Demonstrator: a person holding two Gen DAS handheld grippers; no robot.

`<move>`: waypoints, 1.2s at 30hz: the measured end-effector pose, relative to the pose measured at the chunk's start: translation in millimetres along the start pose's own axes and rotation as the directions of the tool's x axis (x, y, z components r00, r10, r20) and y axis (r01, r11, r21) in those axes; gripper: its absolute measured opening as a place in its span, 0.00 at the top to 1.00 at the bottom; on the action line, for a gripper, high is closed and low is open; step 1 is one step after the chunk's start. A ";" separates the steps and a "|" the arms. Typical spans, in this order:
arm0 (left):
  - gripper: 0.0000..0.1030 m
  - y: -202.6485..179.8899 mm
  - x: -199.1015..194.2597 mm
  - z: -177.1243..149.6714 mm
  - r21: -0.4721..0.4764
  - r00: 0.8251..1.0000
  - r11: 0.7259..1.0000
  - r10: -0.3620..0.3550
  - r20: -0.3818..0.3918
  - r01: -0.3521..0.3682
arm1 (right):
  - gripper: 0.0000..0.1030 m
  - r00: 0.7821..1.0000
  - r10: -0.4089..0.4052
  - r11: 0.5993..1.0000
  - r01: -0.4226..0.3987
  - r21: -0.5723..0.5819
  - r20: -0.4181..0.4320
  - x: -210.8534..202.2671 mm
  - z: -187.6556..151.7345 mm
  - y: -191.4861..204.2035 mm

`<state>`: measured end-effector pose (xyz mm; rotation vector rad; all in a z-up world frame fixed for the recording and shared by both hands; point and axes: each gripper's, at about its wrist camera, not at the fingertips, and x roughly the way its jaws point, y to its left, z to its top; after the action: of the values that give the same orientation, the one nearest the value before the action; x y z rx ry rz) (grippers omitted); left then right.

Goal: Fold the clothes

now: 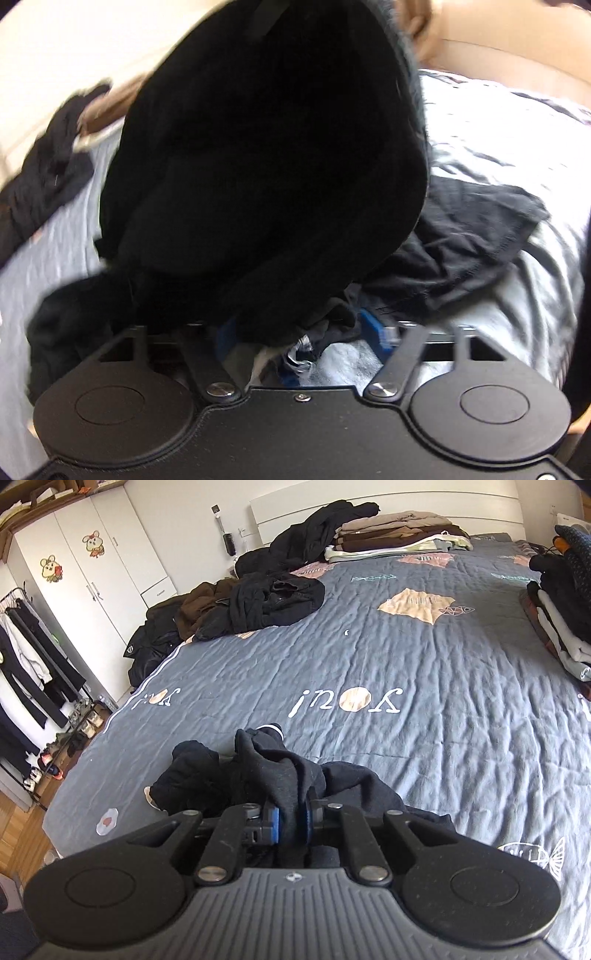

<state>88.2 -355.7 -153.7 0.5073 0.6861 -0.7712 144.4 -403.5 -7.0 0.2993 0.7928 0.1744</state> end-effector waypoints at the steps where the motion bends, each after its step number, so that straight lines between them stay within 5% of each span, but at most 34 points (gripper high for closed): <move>1: 0.77 4.6 1.3 -1.9 -0.033 1.000 0.999 -0.016 -0.012 0.015 | 0.89 1.000 0.001 1.000 -0.001 0.003 0.003 0.6 0.8 -0.9; 4: 0.84 14.2 -5.6 -9.2 -0.096 0.997 0.993 -0.077 -0.027 0.074 | 0.89 1.000 -0.001 1.000 0.001 0.013 0.012 2.1 3.2 -4.0; 7: 0.87 16.6 -33.1 -19.1 -0.140 0.978 0.969 -0.209 -0.013 0.206 | 0.88 1.000 0.000 1.000 0.000 0.026 0.024 3.2 6.0 -7.1; 9: 0.88 14.8 -56.7 -26.9 -0.169 0.944 0.930 -0.331 0.007 0.328 | 0.88 1.000 0.004 1.000 -0.004 0.030 0.025 4.5 6.8 -7.3; 12: 0.89 3.6 -89.6 -39.1 -0.191 0.868 0.850 -0.495 0.031 0.491 | 0.86 1.000 0.011 1.000 -0.012 0.018 0.020 6.1 5.8 -2.9; 15: 0.89 -13.9 -106.2 -50.8 -0.206 0.815 0.794 -0.579 0.032 0.572 | 0.85 1.000 -0.008 1.000 0.008 -0.019 0.001 10.2 0.2 3.1; 16: 0.89 -17.8 -107.3 -54.3 -0.213 0.815 0.793 -0.579 0.028 0.570 | 0.84 1.000 -0.018 0.999 0.017 -0.029 -0.012 12.7 -2.6 4.4; 19: 0.85 -24.5 -104.6 -63.8 -0.199 0.855 0.841 -0.517 -0.028 0.502 | 0.83 0.997 -0.045 0.997 0.042 -0.062 -0.057 21.7 -13.6 7.6; 21: 0.71 -16.8 -111.6 -67.8 -0.191 0.865 0.853 -0.500 -0.033 0.485 | 0.80 0.995 -0.055 0.996 0.049 -0.078 -0.078 24.4 -21.0 8.7; 23: 0.37 5.8 -125.8 -68.5 -0.222 0.881 0.856 -0.472 0.034 0.467 | 0.79 0.995 -0.044 0.996 0.035 -0.088 -0.094 24.3 -27.4 8.9; 24: 0.28 18.9 -131.8 -67.7 -0.243 0.894 0.862 -0.442 0.070 0.445 | 0.79 0.995 -0.040 0.995 0.031 -0.100 -0.094 23.5 -31.6 9.7; 25: 0.21 32.3 -137.2 -66.5 -0.265 0.908 0.868 -0.406 0.105 0.419 | 0.79 0.995 -0.041 0.993 0.031 -0.115 -0.091 22.6 -36.3 11.2; 28: 0.21 74.1 -143.1 -60.2 -0.354 0.941 0.873 -0.293 0.168 0.335 | 0.79 0.995 -0.037 0.987 0.022 -0.161 -0.091 20.5 -50.1 17.9; 31: 0.21 108.1 -137.0 -50.6 -0.460 0.963 0.850 -0.190 0.189 0.258 | 0.83 0.994 -0.022 0.978 0.000 -0.207 -0.105 22.1 -69.2 28.7; 36: 0.21 137.0 -98.4 -10.4 -0.591 0.958 0.756 -0.183 0.220 0.280 | 0.87 0.994 0.013 0.975 -0.037 -0.221 -0.108 21.7 -92.3 41.0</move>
<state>138.0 -219.4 -67.2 -0.2472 0.8226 -0.7539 90.9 -340.7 -69.3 0.0882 0.8662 0.3026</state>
